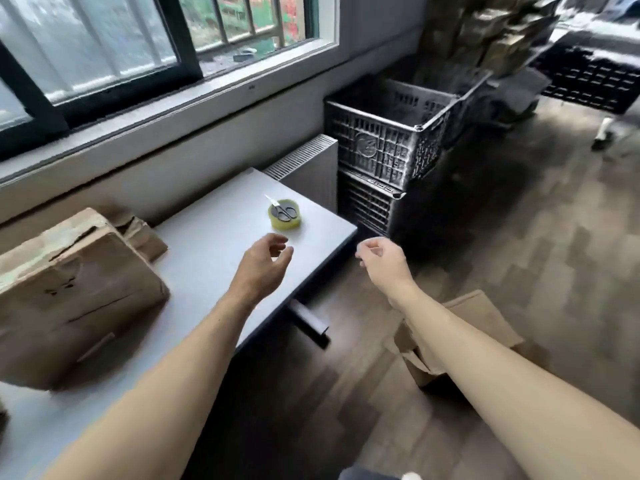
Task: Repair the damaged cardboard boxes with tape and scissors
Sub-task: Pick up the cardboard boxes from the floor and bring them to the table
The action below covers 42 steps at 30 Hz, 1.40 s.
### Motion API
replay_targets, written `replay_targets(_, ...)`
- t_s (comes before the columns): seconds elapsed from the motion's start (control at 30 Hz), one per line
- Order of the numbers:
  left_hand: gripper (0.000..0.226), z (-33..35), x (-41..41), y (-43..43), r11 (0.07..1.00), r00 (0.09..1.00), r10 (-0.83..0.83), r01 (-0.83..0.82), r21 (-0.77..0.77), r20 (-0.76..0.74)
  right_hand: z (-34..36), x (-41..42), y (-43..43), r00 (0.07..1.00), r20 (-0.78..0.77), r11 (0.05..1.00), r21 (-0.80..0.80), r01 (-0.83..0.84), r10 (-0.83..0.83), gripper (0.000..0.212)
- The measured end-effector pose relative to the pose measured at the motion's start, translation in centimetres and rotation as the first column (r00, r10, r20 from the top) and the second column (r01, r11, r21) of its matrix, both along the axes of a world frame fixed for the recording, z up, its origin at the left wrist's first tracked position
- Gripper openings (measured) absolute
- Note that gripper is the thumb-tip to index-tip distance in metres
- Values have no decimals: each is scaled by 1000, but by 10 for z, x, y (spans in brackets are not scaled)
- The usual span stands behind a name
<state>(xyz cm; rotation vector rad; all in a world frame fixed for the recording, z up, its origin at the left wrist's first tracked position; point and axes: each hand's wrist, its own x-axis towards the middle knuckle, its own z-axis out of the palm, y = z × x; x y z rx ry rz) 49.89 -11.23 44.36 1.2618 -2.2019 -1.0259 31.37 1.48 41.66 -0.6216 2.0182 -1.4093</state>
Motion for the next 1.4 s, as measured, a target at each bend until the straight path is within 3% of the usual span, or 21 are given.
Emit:
replay_targets(0.43, 26, -77, -208, 120, 962, 969, -193, 155, 224, 157, -70, -179, 131, 980, 118, 975, 173, 137, -158, 15)
replay_targets(0.8, 32, -169, -344, 112, 878, 921, -293, 154, 453, 256, -134, -296, 150, 971, 131, 901, 413, 131, -201, 23)
replay_targets(0.97, 30, -211, -367, 125, 845, 896, -300, 90, 527, 327, -183, -322, 151, 961, 214, 875, 480, 52, -174, 24)
replay_targets(1.2, 30, -281, -387, 168, 805, 882, -185, -117, 581, 434, -261, -353, 155, 947, 309, 798, 545, -255, 92, 23)
replay_targets(1.4, 37, -364, -387, 218, 695, 862, -79, -313, 647, 501, -348, -360, 163, 904, 342, 696, 583, -419, 258, 24)
